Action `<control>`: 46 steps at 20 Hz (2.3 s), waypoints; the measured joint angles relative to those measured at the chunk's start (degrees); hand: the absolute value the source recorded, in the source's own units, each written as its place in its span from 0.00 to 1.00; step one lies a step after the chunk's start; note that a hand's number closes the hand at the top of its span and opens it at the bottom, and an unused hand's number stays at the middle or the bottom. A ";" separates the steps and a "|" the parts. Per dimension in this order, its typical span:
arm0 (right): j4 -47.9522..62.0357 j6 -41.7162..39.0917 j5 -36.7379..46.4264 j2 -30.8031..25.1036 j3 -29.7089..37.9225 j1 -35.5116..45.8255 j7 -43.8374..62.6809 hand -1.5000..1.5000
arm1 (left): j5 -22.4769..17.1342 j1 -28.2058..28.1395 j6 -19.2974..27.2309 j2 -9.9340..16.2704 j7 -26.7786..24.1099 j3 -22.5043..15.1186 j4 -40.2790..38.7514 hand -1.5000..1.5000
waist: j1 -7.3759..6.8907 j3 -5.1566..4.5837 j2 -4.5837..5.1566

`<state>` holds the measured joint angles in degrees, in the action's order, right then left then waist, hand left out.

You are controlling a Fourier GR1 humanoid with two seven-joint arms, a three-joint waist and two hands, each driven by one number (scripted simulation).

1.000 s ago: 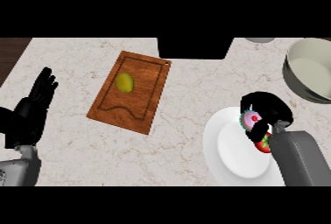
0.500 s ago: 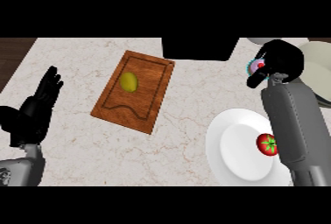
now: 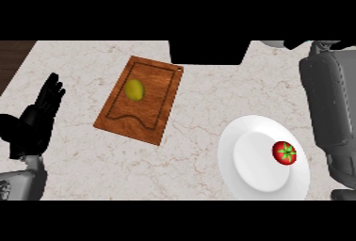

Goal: Pick the cupcake from the plate and place it in the bowl

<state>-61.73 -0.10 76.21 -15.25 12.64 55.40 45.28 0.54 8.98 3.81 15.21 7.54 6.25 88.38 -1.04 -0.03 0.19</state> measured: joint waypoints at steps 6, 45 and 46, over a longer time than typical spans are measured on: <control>2.70 3.29 -3.48 -4.82 4.31 0.68 -2.90 1.00 | 0.73 -0.38 0.41 -0.56 -0.07 0.25 0.22 0.50 | 0.48 0.02 -0.07; 43.60 17.94 -38.99 -26.58 40.35 -3.27 -50.82 0.00 | 0.88 0.25 -1.00 -0.97 -0.58 1.51 -0.29 0.50 | 0.02 0.37 0.41; 43.27 17.03 -41.18 -27.03 42.26 -4.03 -52.57 0.00 | 0.70 0.23 -1.11 -0.70 -0.43 1.82 -0.21 0.50 | 0.25 0.35 0.33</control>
<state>-18.46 16.93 35.03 -42.28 54.89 51.37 -7.29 1.24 9.21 2.71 14.51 7.11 8.07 88.16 -0.78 0.32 0.52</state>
